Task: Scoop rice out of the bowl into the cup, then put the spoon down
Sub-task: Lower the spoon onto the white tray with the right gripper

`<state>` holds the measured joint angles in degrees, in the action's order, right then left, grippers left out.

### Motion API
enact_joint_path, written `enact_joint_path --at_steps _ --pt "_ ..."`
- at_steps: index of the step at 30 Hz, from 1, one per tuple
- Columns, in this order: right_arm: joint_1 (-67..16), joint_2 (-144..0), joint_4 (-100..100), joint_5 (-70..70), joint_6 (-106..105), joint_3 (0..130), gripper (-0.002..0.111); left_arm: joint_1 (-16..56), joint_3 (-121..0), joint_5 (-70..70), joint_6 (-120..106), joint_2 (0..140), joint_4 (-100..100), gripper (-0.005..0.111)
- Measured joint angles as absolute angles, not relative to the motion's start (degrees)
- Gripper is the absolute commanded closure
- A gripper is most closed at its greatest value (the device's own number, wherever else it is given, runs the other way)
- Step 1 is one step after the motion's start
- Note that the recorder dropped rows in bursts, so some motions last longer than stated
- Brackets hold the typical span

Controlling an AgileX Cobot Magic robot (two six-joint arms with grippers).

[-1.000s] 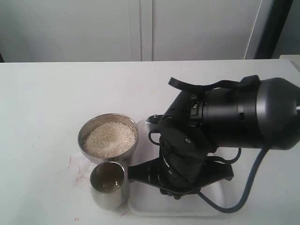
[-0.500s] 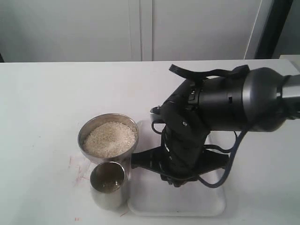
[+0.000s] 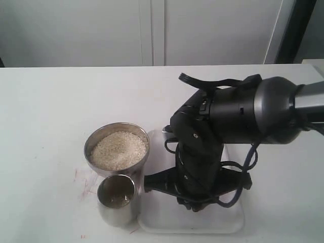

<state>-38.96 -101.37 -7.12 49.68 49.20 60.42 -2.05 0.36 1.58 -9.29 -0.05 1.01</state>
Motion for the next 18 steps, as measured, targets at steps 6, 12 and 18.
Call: enact_joint_path --at_steps 6,12,18 --pt "-37.59 -103.68 -7.12 49.77 47.15 61.78 0.108 -2.05 0.36 1.58 -9.29 -0.05 1.01 0.092" --pt "-37.60 -104.26 -7.12 49.52 47.00 62.04 0.108 -2.05 0.36 1.58 -9.29 -0.05 1.01 0.092" --pt "-37.60 -104.26 -7.12 48.94 46.95 62.04 0.108 -2.05 0.36 1.58 -9.29 -0.05 1.01 0.092"
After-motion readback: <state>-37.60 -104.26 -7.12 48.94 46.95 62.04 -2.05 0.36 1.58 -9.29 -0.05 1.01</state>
